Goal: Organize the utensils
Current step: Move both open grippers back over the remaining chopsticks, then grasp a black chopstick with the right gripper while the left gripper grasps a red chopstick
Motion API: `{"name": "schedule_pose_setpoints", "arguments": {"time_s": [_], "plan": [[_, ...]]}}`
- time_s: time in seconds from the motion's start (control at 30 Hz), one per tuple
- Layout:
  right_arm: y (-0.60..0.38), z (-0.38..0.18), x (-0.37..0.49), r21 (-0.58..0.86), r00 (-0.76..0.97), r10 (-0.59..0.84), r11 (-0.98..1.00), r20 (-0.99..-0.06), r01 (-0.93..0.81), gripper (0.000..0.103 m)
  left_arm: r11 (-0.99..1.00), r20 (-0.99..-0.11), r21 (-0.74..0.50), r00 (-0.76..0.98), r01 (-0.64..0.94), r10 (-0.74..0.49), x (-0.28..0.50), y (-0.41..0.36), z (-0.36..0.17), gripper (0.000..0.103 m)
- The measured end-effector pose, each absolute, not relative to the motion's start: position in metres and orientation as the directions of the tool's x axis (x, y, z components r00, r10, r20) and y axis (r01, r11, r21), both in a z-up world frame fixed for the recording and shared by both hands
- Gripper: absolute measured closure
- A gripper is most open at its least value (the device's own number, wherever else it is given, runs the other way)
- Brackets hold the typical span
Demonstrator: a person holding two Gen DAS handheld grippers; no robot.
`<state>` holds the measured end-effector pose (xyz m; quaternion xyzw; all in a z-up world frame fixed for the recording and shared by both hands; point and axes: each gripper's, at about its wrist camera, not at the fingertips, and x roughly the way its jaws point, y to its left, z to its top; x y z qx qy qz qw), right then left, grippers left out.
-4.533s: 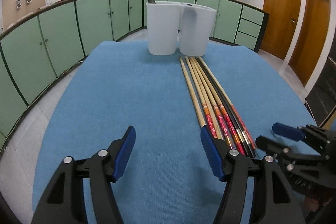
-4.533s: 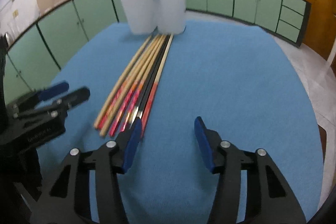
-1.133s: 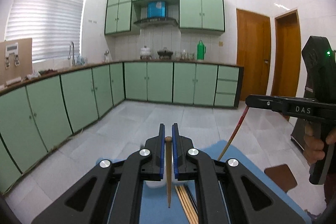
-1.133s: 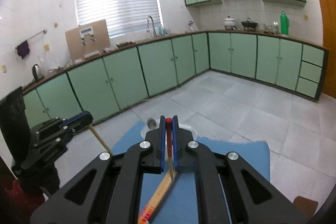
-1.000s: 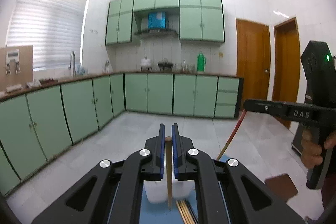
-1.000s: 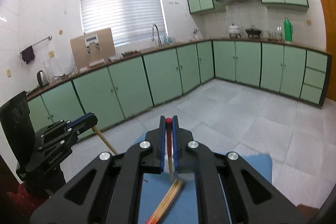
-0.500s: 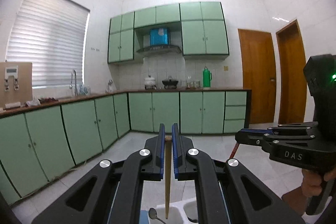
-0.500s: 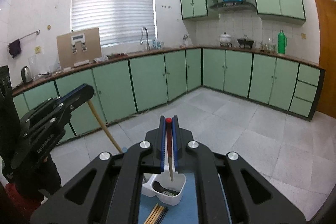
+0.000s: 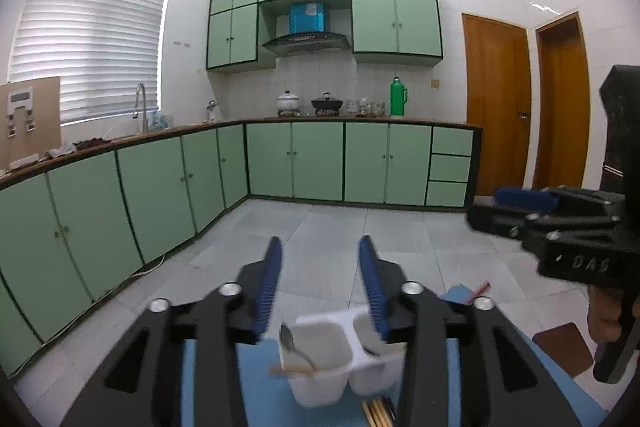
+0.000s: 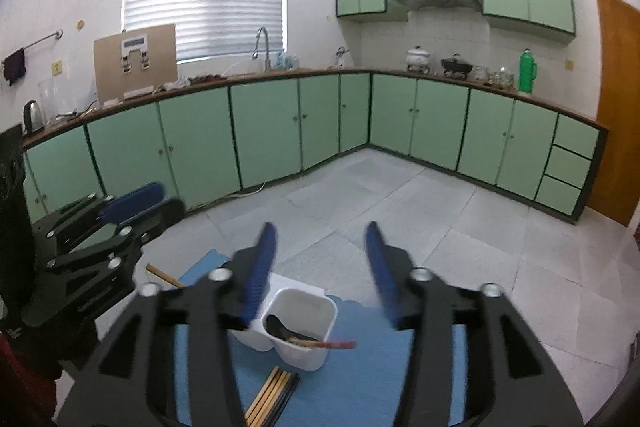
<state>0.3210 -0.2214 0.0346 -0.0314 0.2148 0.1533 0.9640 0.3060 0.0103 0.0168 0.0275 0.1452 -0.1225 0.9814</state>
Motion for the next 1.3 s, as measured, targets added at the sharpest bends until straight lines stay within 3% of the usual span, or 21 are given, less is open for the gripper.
{"name": "schedule_pose_setpoints", "arguments": {"time_s": [0.13,0.23,0.77,0.83,1.1,1.3], "plan": [[-0.234,0.023,0.287,0.007,0.884,0.255,0.962,-0.393,-0.274,0.017,0.969,-0.313,0.014,0.921,0.247,-0.231,0.272,0.013,0.005,0.047],[-0.238,-0.001,0.261,0.012,0.876,0.243,0.965,-0.416,-0.262,0.013,0.971,-0.352,0.003,0.909,0.238,-0.222,0.246,0.016,-0.015,0.044],[-0.213,-0.152,0.176,0.021,0.709,0.153,0.981,-0.688,-0.191,0.014,0.984,-0.686,-0.025,0.713,0.175,-0.144,0.185,0.016,-0.162,0.041],[-0.208,-0.165,0.17,0.045,0.672,0.168,0.979,-0.721,-0.197,0.018,0.986,-0.718,-0.022,0.683,0.165,-0.131,0.183,0.017,-0.172,0.042],[-0.191,-0.194,0.158,0.064,0.584,0.202,0.967,-0.786,-0.249,0.031,0.989,-0.758,-0.02,0.644,0.144,-0.109,0.175,0.027,-0.19,0.041],[-0.185,-0.196,0.157,0.047,0.569,0.2,0.961,-0.797,-0.272,0.034,0.988,-0.761,-0.025,0.638,0.151,-0.116,0.174,0.025,-0.19,0.042]]}}
